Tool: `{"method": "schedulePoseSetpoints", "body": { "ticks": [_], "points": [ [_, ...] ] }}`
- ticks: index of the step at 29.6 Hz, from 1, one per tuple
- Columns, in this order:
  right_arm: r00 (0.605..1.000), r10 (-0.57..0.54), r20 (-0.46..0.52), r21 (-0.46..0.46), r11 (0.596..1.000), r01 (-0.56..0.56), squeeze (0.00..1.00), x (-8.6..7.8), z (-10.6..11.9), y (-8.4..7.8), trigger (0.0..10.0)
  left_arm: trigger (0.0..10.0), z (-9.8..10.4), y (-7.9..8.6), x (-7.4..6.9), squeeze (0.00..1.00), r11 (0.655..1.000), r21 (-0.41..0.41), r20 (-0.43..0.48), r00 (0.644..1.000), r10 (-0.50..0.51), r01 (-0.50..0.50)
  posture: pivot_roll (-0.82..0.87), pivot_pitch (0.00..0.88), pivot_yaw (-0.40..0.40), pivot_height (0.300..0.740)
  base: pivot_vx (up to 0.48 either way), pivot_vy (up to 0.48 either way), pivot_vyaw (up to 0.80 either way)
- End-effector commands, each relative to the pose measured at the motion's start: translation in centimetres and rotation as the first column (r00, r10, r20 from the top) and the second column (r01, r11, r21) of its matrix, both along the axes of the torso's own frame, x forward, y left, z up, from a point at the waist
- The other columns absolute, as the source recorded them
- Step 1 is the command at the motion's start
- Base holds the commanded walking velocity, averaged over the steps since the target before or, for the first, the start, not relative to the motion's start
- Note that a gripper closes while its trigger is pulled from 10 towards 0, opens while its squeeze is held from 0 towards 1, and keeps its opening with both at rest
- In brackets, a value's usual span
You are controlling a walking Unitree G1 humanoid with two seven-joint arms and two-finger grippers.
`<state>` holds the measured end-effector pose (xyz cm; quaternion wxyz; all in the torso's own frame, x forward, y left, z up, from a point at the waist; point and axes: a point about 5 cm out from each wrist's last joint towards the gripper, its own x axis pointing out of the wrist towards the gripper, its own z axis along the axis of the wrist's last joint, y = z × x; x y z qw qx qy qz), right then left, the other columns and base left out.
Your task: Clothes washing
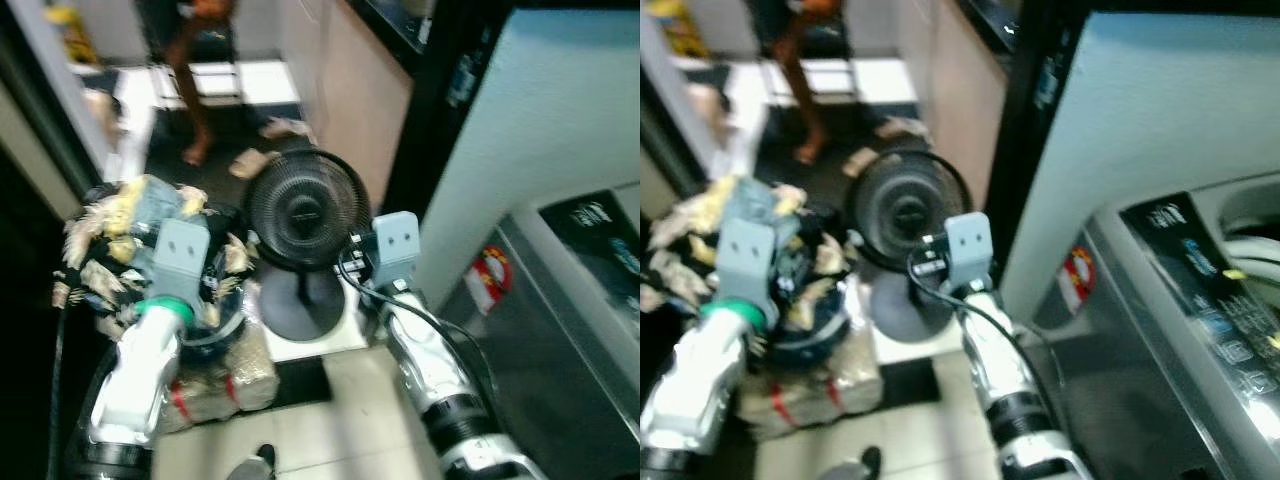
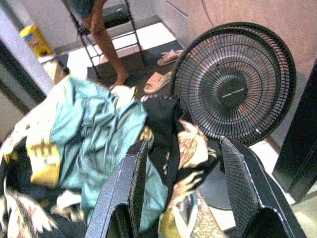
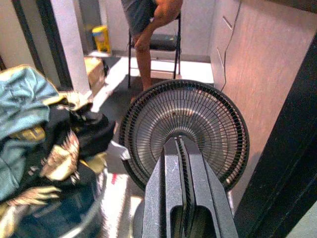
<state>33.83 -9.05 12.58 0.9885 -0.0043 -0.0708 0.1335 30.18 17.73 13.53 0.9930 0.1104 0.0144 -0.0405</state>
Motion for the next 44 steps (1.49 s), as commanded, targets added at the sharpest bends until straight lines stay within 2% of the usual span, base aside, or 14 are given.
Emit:
{"method": "schedulePoseSetpoints", "body": {
  "ticks": [1,7,13,16,24,28,36,44],
  "points": [
    [1.0,-0.001,-0.008,0.004,1.0,0.001,0.0,-0.1,-0.3,0.2,10.0,10.0,-0.6,0.5,-0.2,0.0,1.0,0.019,-0.017,1.0,0.015,-0.015,0.09,0.0,-0.015,0.74,0.0,0.0,0.8],
    [1.0,0.004,0.002,0.006,1.0,-0.004,0.0,0.1,-0.1,0.3,10.0,10.0,-0.4,0.5,-0.1,0.0,0.999,0.024,0.007,1.0,0.023,-0.024,0.09,0.0,-0.015,0.74,0.0,0.0,0.8],
    [0.999,0.034,0.031,0.05,0.998,-0.036,0.0,0.0,0.4,0.8,10.0,10.0,-0.3,0.5,0.1,0.0,0.999,0.032,0.02,0.999,0.032,-0.033,0.09,0.0,-0.015,0.74,0.458,0.0,0.0],
    [0.998,0.04,0.039,0.03,0.999,-0.041,0.0,-0.1,0.5,0.9,10.0,10.0,-0.3,0.6,0.1,0.0,0.999,0.031,0.025,0.999,0.036,-0.036,0.09,0.0,-0.014,0.74,0.458,0.0,0.0],
    [0.998,0.044,0.042,0.039,0.998,-0.046,0.0,-0.1,0.4,0.8,10.0,10.0,-0.2,0.6,0.2,0.0,0.999,0.03,0.027,0.999,0.04,-0.041,0.09,0.0,-0.013,0.74,0.458,0.0,0.77],
    [0.999,0.029,0.044,0.026,0.999,-0.03,0.0,0.0,0.5,0.7,10.0,10.0,-0.2,0.6,0.3,0.0,0.999,0.03,0.028,0.999,0.042,-0.043,0.09,0.0,-0.014,0.74,0.458,0.0,0.0],
    [0.999,0.02,0.03,0.046,0.999,-0.022,0.0,0.2,0.4,0.6,10.0,10.0,-0.2,0.6,0.3,0.0,0.998,0.029,0.03,0.998,0.047,-0.048,0.09,0.0,-0.016,0.74,0.444,0.0,0.66],
    [0.998,0.034,0.048,0.059,0.998,-0.037,0.0,0.2,0.7,0.6,10.0,10.0,-0.4,0.8,0.4,0.0,0.998,0.017,0.02,0.998,0.067,-0.068,0.09,0.0,-0.018,0.74,0.0,0.0,0.0]
  ]
}}
